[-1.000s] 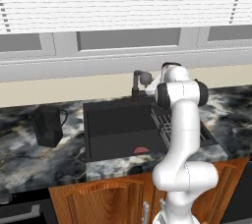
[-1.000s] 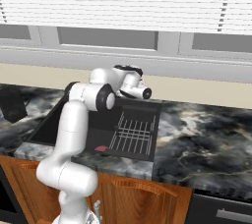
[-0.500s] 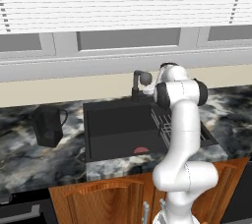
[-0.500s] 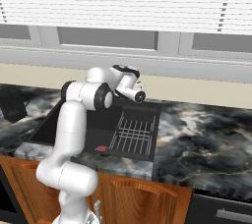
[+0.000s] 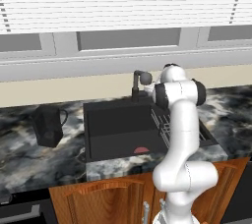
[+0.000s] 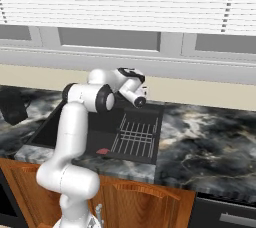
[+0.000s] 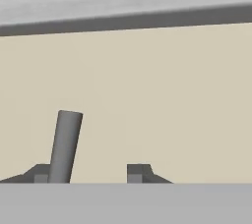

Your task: Turn on the sink faucet and place the jug under the water for a few seconds to fill it up.

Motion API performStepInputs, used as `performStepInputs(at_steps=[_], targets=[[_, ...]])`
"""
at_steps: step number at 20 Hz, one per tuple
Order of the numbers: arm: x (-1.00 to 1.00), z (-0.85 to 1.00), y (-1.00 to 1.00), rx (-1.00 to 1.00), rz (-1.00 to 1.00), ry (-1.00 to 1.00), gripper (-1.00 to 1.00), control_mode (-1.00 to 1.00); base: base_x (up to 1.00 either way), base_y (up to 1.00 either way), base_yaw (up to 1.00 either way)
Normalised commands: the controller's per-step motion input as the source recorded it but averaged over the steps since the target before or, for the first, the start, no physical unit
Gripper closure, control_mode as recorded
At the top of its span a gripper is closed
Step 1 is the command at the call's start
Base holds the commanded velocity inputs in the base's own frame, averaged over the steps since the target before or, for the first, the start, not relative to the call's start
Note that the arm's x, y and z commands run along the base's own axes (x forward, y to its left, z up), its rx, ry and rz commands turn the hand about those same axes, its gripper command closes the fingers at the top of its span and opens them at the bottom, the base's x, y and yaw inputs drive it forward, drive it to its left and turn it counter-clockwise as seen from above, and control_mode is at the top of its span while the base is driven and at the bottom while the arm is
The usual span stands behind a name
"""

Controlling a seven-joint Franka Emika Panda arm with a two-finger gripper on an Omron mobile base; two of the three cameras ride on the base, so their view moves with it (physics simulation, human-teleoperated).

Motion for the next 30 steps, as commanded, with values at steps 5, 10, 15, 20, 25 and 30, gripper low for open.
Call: performStepInputs(at_steps=[5,10,15,20,25,30], targets=[[0.02,-0.36,-0.77,0.12,-0.14,0.05,1.0,-1.0,0.0,0.0,0.0],[0.0,-0.47,-0.86,0.15,-0.14,0.1,1.0,-1.0,0.0,0.0,0.0],[0.0,-0.54,-1.0,0.17,-0.08,0.09,1.0,-1.0,0.0,0.0,0.0],[0.0,-0.59,-1.0,0.16,-0.06,0.07,1.0,-1.0,0.0,0.0,0.0],[0.0,-0.61,-1.0,0.16,-0.07,0.07,1.0,-1.0,0.0,0.0,0.0],[0.0,-0.67,-0.88,0.18,-0.08,0.05,1.0,-1.0,0.0,0.0,0.0]])
